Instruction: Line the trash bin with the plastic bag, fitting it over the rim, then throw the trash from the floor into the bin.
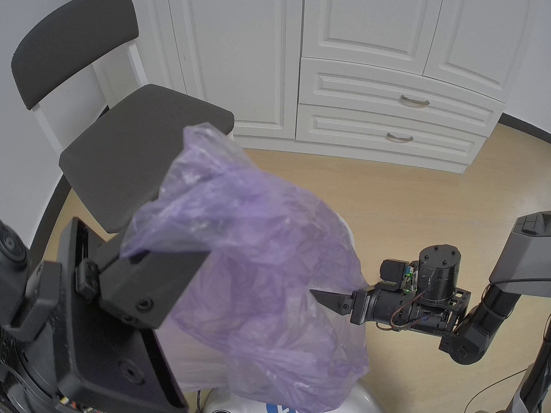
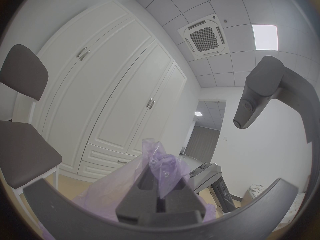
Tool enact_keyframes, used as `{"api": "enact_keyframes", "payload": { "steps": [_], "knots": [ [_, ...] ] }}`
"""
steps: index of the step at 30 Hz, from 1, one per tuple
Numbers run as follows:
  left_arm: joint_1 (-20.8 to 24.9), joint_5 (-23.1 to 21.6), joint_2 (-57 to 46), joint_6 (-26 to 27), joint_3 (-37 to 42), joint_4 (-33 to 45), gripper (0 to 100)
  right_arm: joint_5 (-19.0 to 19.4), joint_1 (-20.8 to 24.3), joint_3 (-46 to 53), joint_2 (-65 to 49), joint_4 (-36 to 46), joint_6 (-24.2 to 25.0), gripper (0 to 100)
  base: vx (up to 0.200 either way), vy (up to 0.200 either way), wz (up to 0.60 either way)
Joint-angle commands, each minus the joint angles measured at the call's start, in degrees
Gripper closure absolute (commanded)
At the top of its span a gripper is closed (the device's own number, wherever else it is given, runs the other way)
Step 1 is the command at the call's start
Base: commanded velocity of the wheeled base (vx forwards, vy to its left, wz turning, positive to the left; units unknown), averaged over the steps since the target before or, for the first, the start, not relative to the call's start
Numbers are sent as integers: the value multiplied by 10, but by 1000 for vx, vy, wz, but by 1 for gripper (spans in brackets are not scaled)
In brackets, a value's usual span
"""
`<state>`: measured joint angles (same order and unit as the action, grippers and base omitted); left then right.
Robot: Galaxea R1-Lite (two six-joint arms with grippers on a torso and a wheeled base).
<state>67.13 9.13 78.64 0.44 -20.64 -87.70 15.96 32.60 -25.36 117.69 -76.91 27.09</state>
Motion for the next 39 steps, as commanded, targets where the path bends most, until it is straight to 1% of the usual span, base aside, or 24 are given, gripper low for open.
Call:
{"api": "enact_keyframes", "payload": {
  "steps": [1,2,8,13,15,18,19,22,23,24,26,28,29,30,31,33,35,36,37,39],
  "knots": [
    [0,0,1,-1,0,0,100,1,0,5,7,-9,0,0,0,0,0],
    [0,0,1,-1,0,0,100,1,0,5,7,-9,0,100,0,0,0],
    [-1,0,3,-1,2,2,100,5,-4,8,0,-17,0,100,0,0,0],
    [-16,-8,7,-6,4,9,100,4,-11,9,-12,-17,0,100,0,0,0],
    [-38,-8,7,-12,2,30,100,4,-24,10,-30,-16,-1,100,0,0,0],
    [-60,-9,8,-22,-2,70,100,5,-39,11,-71,-4,-5,100,0,0,0],
    [-60,-9,8,-23,-2,72,100,5,-40,11,-74,-4,-5,100,0,0,0],
    [-89,-10,19,-37,-5,111,100,4,-61,7,-129,28,-12,100,0,0,0],
    [-89,-10,19,-37,-5,111,100,4,-61,7,-129,28,-12,100,0,0,0],
    [-111,-17,29,-37,-5,126,100,4,-74,1,-166,62,-20,100,0,0,0],
    [-126,-23,36,-37,-4,132,100,4,-78,-3,-189,91,-27,100,0,0,0],
    [-150,-28,59,-37,-3,139,100,4,-84,-20,-247,162,-37,100,0,0,0],
    [-158,-28,68,-37,-3,140,100,4,-85,-27,-268,190,-37,100,0,0,0],
    [-161,-28,71,-37,-3,140,100,3,-85,-29,-275,199,-37,100,0,0,0],
    [-177,-27,92,-37,-3,139,100,2,-82,-43,-319,258,-38,100,0,0,0],
    [-189,-27,109,-36,-3,139,100,1,-77,-51,-351,303,-42,100,0,0,0],
    [-214,-25,134,-33,-4,139,100,-1,-60,-65,-393,371,-68,100,0,0,0],
    [-222,-25,140,-32,-4,138,100,-2,-54,-71,-399,384,-77,100,0,0,0],
    [-239,-26,153,-31,-5,134,100,-3,-45,-88,-407,409,-99,100,0,0,0],
    [-255,-26,170,-29,-7,133,100,-4,-38,-119,-413,440,-139,100,0,0,0]
  ]
}}
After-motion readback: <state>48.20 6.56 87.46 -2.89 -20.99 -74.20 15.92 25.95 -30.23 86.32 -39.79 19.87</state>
